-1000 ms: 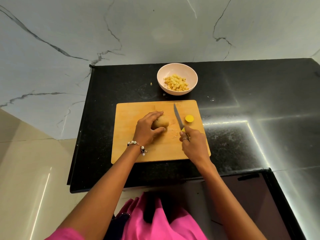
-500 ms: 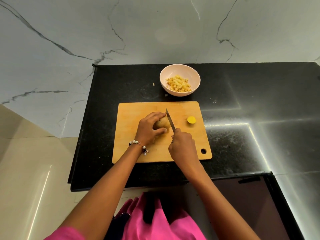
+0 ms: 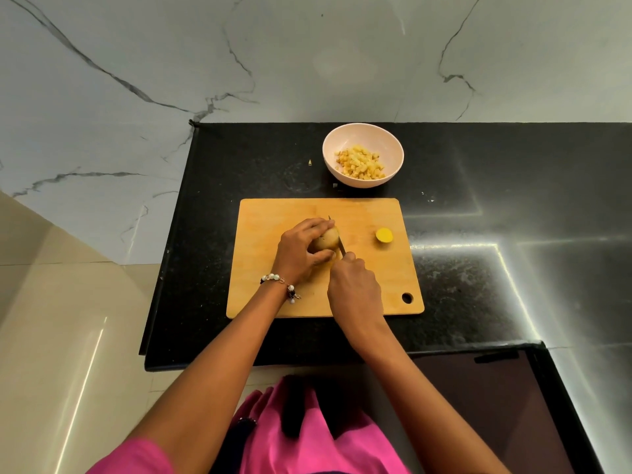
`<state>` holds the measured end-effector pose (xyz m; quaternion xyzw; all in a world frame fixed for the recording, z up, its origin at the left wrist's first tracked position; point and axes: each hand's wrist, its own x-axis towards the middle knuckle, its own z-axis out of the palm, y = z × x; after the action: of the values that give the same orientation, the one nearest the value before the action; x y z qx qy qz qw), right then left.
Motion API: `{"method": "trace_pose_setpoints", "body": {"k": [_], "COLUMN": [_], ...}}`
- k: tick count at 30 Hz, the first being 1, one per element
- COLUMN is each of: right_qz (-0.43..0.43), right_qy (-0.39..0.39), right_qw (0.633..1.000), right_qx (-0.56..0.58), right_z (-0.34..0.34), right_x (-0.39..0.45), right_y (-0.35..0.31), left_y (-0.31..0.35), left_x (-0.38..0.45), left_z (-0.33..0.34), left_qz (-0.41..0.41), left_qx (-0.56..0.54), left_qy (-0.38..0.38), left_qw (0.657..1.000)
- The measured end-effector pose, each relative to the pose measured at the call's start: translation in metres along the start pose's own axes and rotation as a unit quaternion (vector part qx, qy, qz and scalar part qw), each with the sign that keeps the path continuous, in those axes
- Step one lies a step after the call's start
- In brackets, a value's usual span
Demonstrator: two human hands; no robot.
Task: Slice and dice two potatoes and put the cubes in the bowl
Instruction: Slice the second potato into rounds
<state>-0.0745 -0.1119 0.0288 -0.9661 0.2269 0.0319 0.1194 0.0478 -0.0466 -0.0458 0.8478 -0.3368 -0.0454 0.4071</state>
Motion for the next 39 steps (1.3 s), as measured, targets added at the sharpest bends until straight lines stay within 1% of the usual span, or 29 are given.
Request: {"method": "trace_pose_setpoints", "body": {"k": [4,7,10,14,16,20,23,26,28,32,36,39], "right_qz": [-0.013,-0.007,-0.009,-0.018,-0.007,0.03,0.041,0.011,-0.009,-0.007,0.009,0.009], "right_qy": [-0.012,-0.023,-0.012,-0.014,-0.011,-0.013,0.0,0.023,0.029,0.026,0.029,0.016], "right_qw": [1.0,1.0,1.0,0.999,0.999,0.999,0.996,0.989,0.985,0.988,0.993,0.993], "right_qx": [0.021,0.003,-0.021,-0.042,-0.043,0.002,0.082,0.147,0.167,0.15,0.117,0.113], "right_z": [0.004,0.018,0.035,0.039,0.034,0.024,0.016,0.006,-0.001,-0.002,-0.001,-0.002], "right_x": [0.012,-0.007,-0.026,-0.012,0.0,0.025,0.033,0.029,0.023,0.016,0.013,0.012], "right_y": [0.0,0.008,0.018,0.03,0.038,0.057,0.063,0.055,0.042,0.024,0.021,0.021], "left_y": [0.0,0.001,0.0,0.001,0.002,0.003,0.003,0.003,0.002,0.001,-0.001,-0.001], "left_x": [0.0,0.0,0.001,0.0,0.0,-0.002,-0.002,-0.001,0.0,0.0,-0.001,0.0], "left_z": [-0.001,-0.001,-0.005,-0.006,-0.006,-0.007,-0.006,-0.007,-0.006,-0.004,-0.002,-0.001], "left_qz": [0.005,-0.003,-0.009,-0.016,-0.017,-0.014,-0.018,-0.02,-0.019,-0.013,-0.019,-0.02], "left_qx": [0.007,0.001,-0.007,-0.011,-0.012,-0.019,-0.016,-0.024,-0.02,-0.011,-0.012,-0.002], "left_qy": [0.0,-0.002,-0.005,-0.007,-0.007,-0.005,-0.004,0.0,-0.006,-0.013,-0.004,-0.005], "left_qw": [1.0,1.0,1.0,1.0,1.0,1.0,1.0,0.999,1.0,1.0,1.0,1.0]}}
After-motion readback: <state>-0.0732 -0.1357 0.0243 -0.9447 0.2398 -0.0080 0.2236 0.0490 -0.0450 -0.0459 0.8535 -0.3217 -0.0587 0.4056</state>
